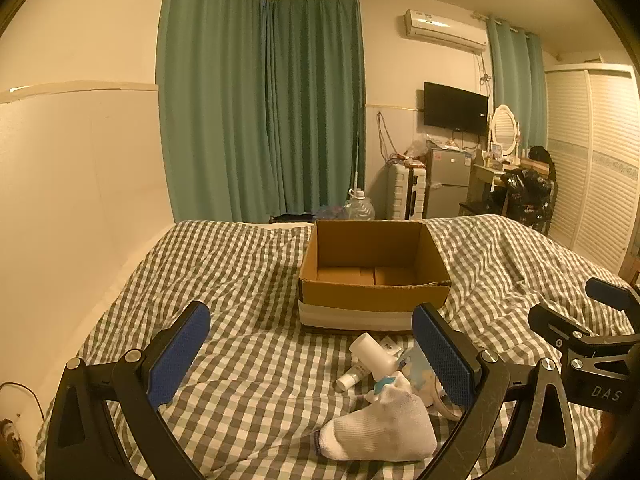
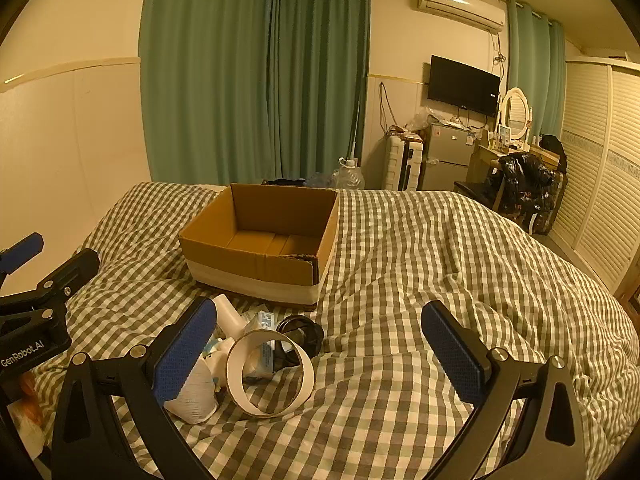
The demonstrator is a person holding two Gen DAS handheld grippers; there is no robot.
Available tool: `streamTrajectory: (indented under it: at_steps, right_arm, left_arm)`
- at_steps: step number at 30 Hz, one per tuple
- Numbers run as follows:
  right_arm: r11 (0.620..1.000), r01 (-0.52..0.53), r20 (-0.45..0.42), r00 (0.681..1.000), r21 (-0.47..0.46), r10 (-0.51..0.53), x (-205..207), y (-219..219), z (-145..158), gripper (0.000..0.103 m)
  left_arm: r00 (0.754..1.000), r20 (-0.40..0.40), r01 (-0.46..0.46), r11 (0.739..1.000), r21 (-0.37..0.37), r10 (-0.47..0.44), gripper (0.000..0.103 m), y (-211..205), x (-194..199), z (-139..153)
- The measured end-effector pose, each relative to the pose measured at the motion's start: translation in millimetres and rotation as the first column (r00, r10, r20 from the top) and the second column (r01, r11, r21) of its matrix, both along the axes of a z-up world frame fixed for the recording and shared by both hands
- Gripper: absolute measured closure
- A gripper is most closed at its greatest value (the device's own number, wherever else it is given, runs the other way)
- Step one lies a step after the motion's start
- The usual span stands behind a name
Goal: Organize objects
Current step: 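Move both tools toward the pile of items beside the cardboard box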
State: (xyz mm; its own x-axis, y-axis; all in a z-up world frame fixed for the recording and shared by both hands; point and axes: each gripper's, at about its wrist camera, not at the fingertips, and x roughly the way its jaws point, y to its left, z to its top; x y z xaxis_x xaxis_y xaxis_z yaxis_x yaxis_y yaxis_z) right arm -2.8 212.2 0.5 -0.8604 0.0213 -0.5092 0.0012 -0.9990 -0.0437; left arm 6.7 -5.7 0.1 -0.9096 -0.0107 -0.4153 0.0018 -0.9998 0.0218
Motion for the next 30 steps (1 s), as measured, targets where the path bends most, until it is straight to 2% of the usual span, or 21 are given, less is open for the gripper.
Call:
streamTrajectory:
  at_steps: [7,12,24,30]
  right_arm:
    - [1.0,0.001,0.004,1.0,0.003,-0.001,-0.3,-0.2,0.0,0.0]
    - [1.0,-0.001,0.001,1.0,0.011,0.001,-0.9,-2.2,1.2,0.0]
    - [1.0,0.011,0.008,1.0,0.011,-0.011,-1.6,1.0,0.2,0.0]
    - [1.0,0.011,0.009,1.0,0.014,-0.011,-1.3,0.2,0.1,0.0]
  left_arm:
    - [1.0,0.024,0.01,1.0,0.007,-0.01,0.0,0.0,-3.2,-1.8]
    - [1.0,0.024,0.018,1.0,-0.014,-0.018,0.0,4.1,-2.0,-2.9]
    - [0.999,0.04,0.021,1.0,0.007,-0.021,0.0,0.7,-4.7,-6.1]
    - [0.999,0.035,0.017,1.0,-0.014,-0.016,0.0,3.9,-2.7,-6.0]
